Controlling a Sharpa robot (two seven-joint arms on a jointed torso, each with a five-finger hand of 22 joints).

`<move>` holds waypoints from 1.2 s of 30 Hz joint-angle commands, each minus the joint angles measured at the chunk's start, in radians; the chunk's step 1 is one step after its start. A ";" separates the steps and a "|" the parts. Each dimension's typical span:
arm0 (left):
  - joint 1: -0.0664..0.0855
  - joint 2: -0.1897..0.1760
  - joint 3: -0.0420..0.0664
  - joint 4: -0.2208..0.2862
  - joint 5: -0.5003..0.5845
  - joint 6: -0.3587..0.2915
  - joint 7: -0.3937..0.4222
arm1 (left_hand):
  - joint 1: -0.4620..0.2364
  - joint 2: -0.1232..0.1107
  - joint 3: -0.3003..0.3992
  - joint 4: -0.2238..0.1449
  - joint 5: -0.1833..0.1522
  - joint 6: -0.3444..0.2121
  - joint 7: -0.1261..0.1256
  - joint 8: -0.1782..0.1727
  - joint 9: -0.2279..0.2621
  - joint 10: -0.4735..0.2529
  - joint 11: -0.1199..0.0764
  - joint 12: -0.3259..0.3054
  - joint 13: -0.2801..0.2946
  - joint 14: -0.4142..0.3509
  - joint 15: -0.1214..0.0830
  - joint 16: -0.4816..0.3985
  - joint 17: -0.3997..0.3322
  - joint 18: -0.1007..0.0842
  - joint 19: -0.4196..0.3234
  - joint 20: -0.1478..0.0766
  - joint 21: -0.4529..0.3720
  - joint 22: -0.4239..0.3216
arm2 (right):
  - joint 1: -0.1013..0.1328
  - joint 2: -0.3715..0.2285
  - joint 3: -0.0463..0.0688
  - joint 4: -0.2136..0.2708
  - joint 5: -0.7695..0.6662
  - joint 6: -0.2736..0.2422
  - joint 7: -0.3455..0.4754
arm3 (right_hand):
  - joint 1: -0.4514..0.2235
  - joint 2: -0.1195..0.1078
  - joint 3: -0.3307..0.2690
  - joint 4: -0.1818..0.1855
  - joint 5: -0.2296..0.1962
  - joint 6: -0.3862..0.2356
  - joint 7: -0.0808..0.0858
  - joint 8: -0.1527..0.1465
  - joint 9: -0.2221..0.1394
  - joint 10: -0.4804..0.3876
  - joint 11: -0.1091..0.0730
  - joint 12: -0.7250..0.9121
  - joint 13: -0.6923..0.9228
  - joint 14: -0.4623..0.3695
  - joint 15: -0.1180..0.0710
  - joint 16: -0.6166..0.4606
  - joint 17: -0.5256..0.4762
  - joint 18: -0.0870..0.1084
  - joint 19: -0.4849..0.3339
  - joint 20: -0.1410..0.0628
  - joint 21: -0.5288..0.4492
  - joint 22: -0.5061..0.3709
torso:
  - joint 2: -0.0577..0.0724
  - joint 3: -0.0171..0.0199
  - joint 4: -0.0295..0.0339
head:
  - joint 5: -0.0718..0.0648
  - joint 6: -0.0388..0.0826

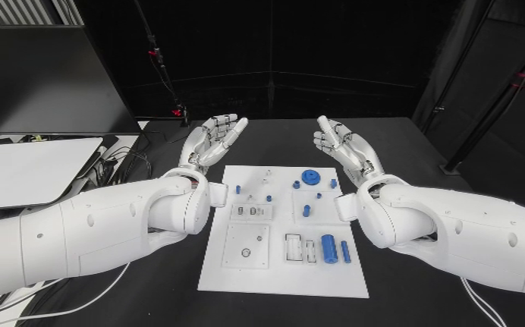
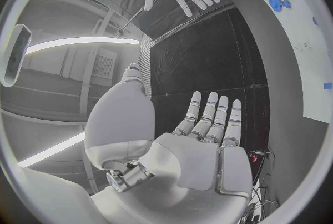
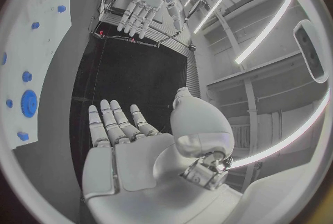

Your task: Assemble the parts on the task board

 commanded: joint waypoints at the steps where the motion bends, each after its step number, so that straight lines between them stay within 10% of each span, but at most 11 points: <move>1: 0.026 0.004 -0.021 -0.007 0.011 0.084 0.326 | 0.045 -0.009 -0.006 0.017 0.018 0.016 0.156 0.027 0.004 0.018 0.010 0.024 0.003 0.004 0.016 0.030 0.003 0.022 0.016 0.008 0.007 0.008 | 0.011 -0.003 -0.008 0.010 -0.125 0.080 0.002 | 0.012 0.002 -0.002 0.006 0.003 0.009 0.175 0.006 0.002 0.001 0.006 0.007 0.001 0.001 0.006 0.008 0.001 0.019 0.000 0.007 0.006 0.001 | 0.000 -0.0002 -0.0003 | 0.000 0.000; 9: 0.059 0.007 -0.059 -0.015 0.015 0.115 0.423 | 0.018 -0.025 -0.020 0.017 0.013 0.010 0.152 0.032 0.002 0.011 0.001 0.023 0.003 0.001 0.006 0.025 0.003 0.026 0.009 0.003 0.005 0.005 | 0.013 -0.003 -0.011 0.011 -0.132 0.083 0.002 | 0.014 0.003 -0.001 0.006 0.003 0.009 0.175 0.007 0.001 0.002 0.006 0.010 0.001 0.002 0.006 0.009 0.001 0.019 0.000 0.007 0.007 0.002 | 0.000 -0.0002 -0.0003 | 0.000 0.000; 12: 0.062 0.013 -0.061 -0.026 0.015 0.139 0.425 | 0.000 -0.026 -0.021 0.016 -0.018 0.008 0.150 0.035 0.002 0.010 -0.002 0.023 0.004 0.002 0.003 0.021 0.004 0.028 0.008 0.001 0.004 0.004 | 0.013 -0.020 -0.011 0.011 -0.131 0.091 -0.002 | 0.014 0.003 -0.001 0.006 0.003 0.009 0.175 0.007 0.001 0.002 0.006 0.010 0.001 0.002 0.006 0.009 0.001 0.019 0.000 0.007 0.007 0.002 | 0.006 0.0007 0.0030 | 0.001 -0.019; 24: 0.062 0.012 -0.061 -0.029 0.015 0.152 0.411 | -0.010 -0.038 -0.032 0.018 -0.108 0.005 0.145 0.042 0.000 0.008 -0.008 0.019 0.004 0.000 -0.003 0.009 0.004 0.029 -0.002 -0.001 -0.002 -0.003 | 0.013 -0.041 -0.010 0.016 -0.132 0.105 -0.013 | 0.019 0.007 0.000 0.006 0.003 0.009 0.174 0.008 0.000 0.004 0.007 0.017 0.001 0.002 0.007 0.012 -0.001 0.018 0.000 0.007 0.008 0.002 | 0.047 0.0119 0.0106 | 0.017 -0.010; 26: 0.062 0.011 -0.061 -0.029 0.015 0.158 0.404 | -0.010 -0.035 -0.029 0.017 -0.123 0.008 0.130 0.046 0.000 0.004 -0.023 0.017 0.004 -0.008 -0.008 -0.012 0.001 0.031 -0.009 -0.002 -0.006 -0.006 | 0.013 -0.046 -0.010 0.017 -0.133 0.108 -0.016 | 0.019 0.007 0.000 0.005 0.003 0.009 0.173 0.007 0.000 0.004 0.007 0.017 0.001 0.002 0.007 0.012 -0.001 0.018 0.000 0.007 0.008 0.002 | 0.058 0.0135 0.0124 | 0.018 -0.006; 29: 0.062 0.006 -0.061 -0.028 0.015 0.162 0.392 | -0.008 -0.023 -0.020 0.010 -0.152 0.024 0.035 0.055 0.001 -0.016 -0.126 0.008 0.001 -0.032 -0.015 -0.064 -0.004 0.036 -0.020 -0.003 -0.011 -0.011 | 0.013 -0.054 -0.010 0.020 -0.135 0.111 -0.019 | 0.024 0.005 0.000 0.005 0.003 0.009 0.172 0.009 -0.001 0.005 0.008 0.018 0.000 0.001 0.008 0.011 -0.002 0.017 -0.002 0.007 0.008 0.002 | 0.074 0.0138 0.0138 | 0.020 -0.004; 32: 0.062 0.002 -0.061 -0.026 0.015 0.165 0.381 | -0.004 -0.025 -0.020 0.017 -0.169 0.026 0.023 0.045 -0.007 -0.022 -0.134 0.004 0.001 -0.041 -0.077 -0.091 -0.005 0.054 -0.027 -0.022 -0.014 -0.012 | 0.014 -0.063 -0.009 0.022 -0.141 0.116 -0.025 | 0.029 0.002 0.000 0.005 0.003 0.009 0.172 0.009 -0.002 0.005 0.008 0.021 -0.001 0.001 0.009 0.011 -0.003 0.017 -0.003 0.007 0.008 0.002 | 0.088 0.0145 0.0174 | 0.018 -0.005; 36: 0.062 -0.009 -0.061 -0.014 0.015 0.167 0.369 | 0.000 -0.029 -0.023 0.017 -0.168 -0.006 0.043 0.025 -0.019 -0.044 -0.113 -0.006 0.001 -0.043 -0.086 -0.108 -0.006 0.073 -0.031 -0.030 -0.014 -0.011 | 0.021 -0.078 -0.009 0.021 -0.156 0.129 -0.041 | 0.039 -0.001 0.000 0.006 0.003 0.009 0.168 0.011 -0.004 0.030 0.009 0.061 0.004 0.020 0.013 0.038 -0.002 0.014 -0.001 0.007 0.011 0.003 | 0.109 0.0162 0.0222 | 0.012 -0.008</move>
